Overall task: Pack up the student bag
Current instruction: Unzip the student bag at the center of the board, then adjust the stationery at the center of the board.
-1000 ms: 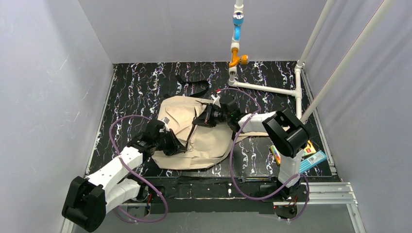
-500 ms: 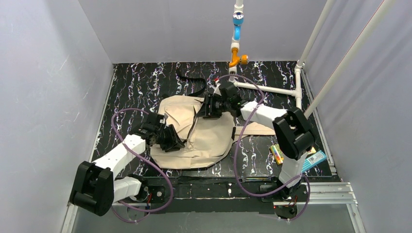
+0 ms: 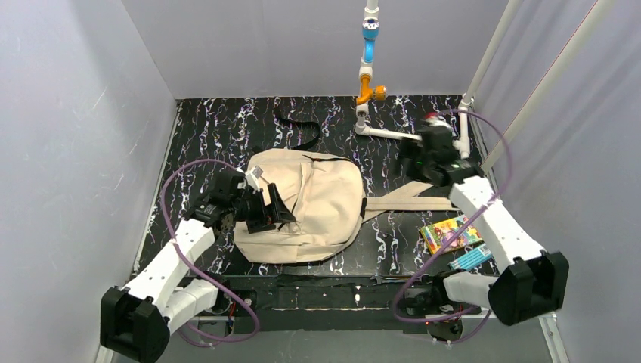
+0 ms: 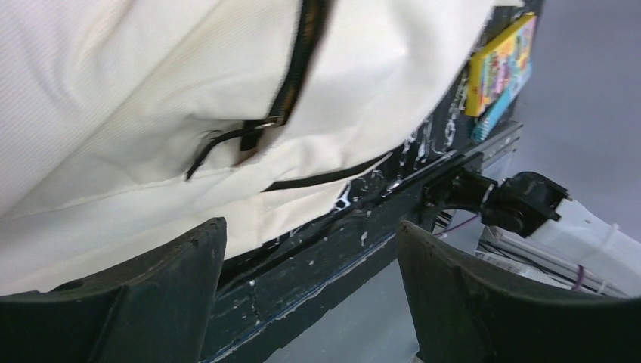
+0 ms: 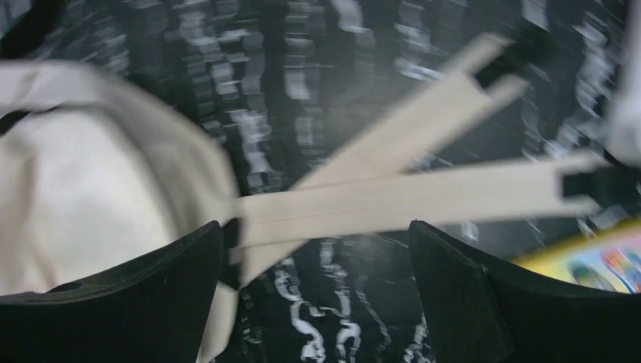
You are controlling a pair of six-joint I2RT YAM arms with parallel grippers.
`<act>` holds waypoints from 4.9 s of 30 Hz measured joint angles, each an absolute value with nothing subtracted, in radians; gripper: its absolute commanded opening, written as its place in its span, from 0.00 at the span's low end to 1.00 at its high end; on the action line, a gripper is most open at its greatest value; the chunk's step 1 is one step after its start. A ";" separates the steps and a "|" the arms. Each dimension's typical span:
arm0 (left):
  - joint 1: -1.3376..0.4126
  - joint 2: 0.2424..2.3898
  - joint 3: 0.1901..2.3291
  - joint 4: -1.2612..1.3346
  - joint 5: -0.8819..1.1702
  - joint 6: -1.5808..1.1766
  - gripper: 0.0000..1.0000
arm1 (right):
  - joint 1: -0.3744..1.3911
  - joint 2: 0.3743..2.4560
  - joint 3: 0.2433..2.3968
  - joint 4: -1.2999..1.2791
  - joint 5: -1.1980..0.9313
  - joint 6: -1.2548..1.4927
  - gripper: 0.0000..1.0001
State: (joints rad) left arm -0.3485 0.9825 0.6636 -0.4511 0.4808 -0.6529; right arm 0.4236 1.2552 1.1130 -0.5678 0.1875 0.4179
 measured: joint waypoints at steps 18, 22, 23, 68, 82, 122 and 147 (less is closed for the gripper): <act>-0.359 0.974 0.828 -0.506 0.712 -0.589 0.91 | -0.347 1.155 0.720 -0.719 0.223 0.623 0.98; -0.363 0.989 0.853 -0.512 0.726 -0.586 0.92 | -0.347 1.158 0.696 -0.698 0.217 0.623 0.98; -0.363 0.991 0.857 -0.514 0.727 -0.586 0.92 | -0.347 1.161 0.694 -0.697 0.217 0.623 0.98; -0.364 0.989 0.863 -0.498 0.774 -0.547 0.93 | -0.274 1.296 0.721 -0.641 0.301 0.652 0.98; -0.364 1.058 0.864 -0.495 0.797 -0.534 0.93 | 0.158 1.302 0.712 -0.639 0.342 0.755 0.98; -0.364 1.075 1.009 -0.619 0.769 -0.441 0.95 | -0.040 1.253 0.658 -0.643 0.147 0.842 0.98; -0.402 1.103 0.984 -0.539 0.790 -0.480 0.94 | 0.204 1.394 0.885 -0.597 -0.149 0.606 0.98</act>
